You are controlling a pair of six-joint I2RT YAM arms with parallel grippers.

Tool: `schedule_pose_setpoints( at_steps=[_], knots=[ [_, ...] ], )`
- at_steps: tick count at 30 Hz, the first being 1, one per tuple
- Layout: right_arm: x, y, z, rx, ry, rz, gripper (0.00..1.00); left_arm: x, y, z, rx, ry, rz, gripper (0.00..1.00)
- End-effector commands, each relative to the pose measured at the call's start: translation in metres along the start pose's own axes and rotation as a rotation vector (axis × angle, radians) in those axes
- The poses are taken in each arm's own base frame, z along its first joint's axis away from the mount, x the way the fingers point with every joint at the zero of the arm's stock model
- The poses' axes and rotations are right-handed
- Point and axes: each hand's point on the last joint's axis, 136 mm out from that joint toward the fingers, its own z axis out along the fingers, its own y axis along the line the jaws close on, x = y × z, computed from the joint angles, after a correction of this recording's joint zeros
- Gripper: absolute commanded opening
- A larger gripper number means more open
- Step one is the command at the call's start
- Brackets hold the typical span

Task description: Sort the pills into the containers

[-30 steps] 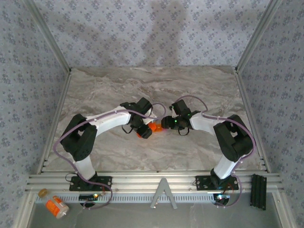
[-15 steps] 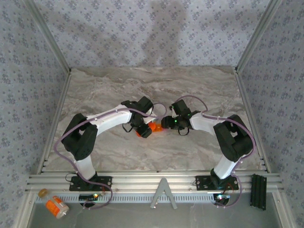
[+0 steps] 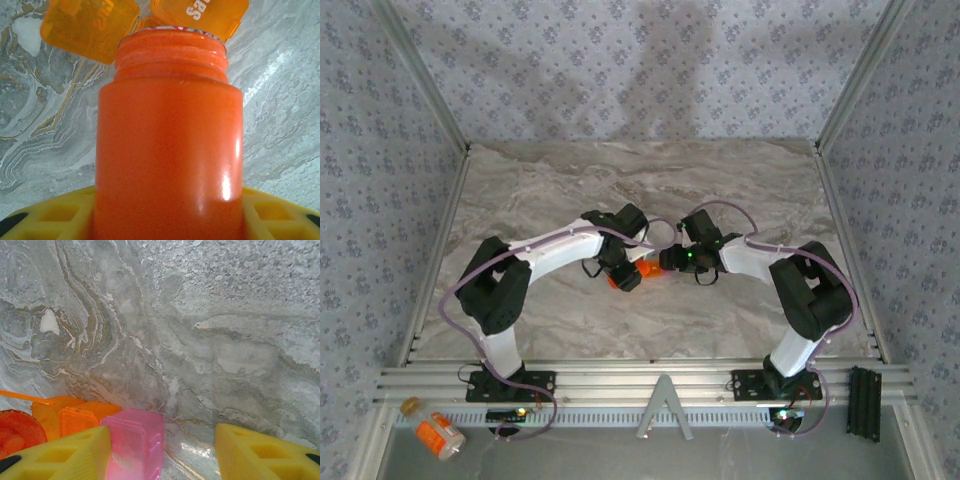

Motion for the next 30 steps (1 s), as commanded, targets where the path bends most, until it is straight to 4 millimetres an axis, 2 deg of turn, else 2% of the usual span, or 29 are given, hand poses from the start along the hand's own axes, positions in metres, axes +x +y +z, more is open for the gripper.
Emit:
schedule_pose_setpoints(
  at_steps=[1, 16, 30],
  knots=[
    [0.0135, -0.0049, 0.0068, 0.013, 0.044, 0.016, 0.58, -0.0045, -0.0008, -0.0061, -0.012, 0.011, 0.033, 0.00],
    [0.0147, -0.0054, 0.0084, 0.014, 0.049, 0.017, 0.58, -0.0041, 0.0019, -0.0039, -0.030, 0.035, 0.052, 0.00],
    [0.0119, -0.0031, 0.0060, 0.010, 0.044, 0.013, 0.58, -0.0038, 0.0045, -0.0027, -0.052, -0.032, 0.036, 0.00]
  ],
)
